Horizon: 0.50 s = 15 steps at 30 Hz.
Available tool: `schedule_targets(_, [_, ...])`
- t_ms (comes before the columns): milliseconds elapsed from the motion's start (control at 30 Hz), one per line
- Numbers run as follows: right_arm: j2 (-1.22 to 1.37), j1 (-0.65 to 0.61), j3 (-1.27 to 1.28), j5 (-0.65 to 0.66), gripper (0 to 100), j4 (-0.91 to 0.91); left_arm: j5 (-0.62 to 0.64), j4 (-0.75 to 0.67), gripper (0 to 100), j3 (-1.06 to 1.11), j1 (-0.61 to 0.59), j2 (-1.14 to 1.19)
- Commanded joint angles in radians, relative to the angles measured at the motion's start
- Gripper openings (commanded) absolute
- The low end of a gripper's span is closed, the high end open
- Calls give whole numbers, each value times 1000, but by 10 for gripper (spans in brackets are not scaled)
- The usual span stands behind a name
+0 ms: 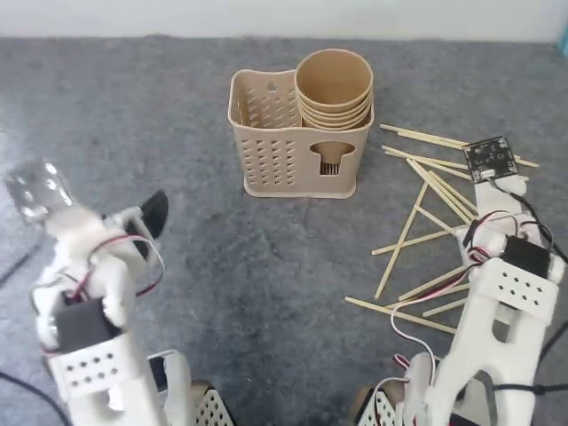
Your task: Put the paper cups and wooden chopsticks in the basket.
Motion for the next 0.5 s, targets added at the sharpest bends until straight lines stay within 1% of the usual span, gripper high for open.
schedule_targets(0, [-10,21,-54,58,141,-53,-69,-81,309,88,2,-34])
schedule_targets(100, [70,21,-64,72,141,-99,-81,-155,309,157,0,-6])
schedule_targets(200, [216,21,-124,74,141,-133,-81,-253,309,229,2,38])
schedule_targets(367, [518,25,-318,77,141,-139,-77,-381,309,277,-2,114])
schedule_targets(467, [688,24,-437,112,140,-134,-77,-450,309,303,2,146])
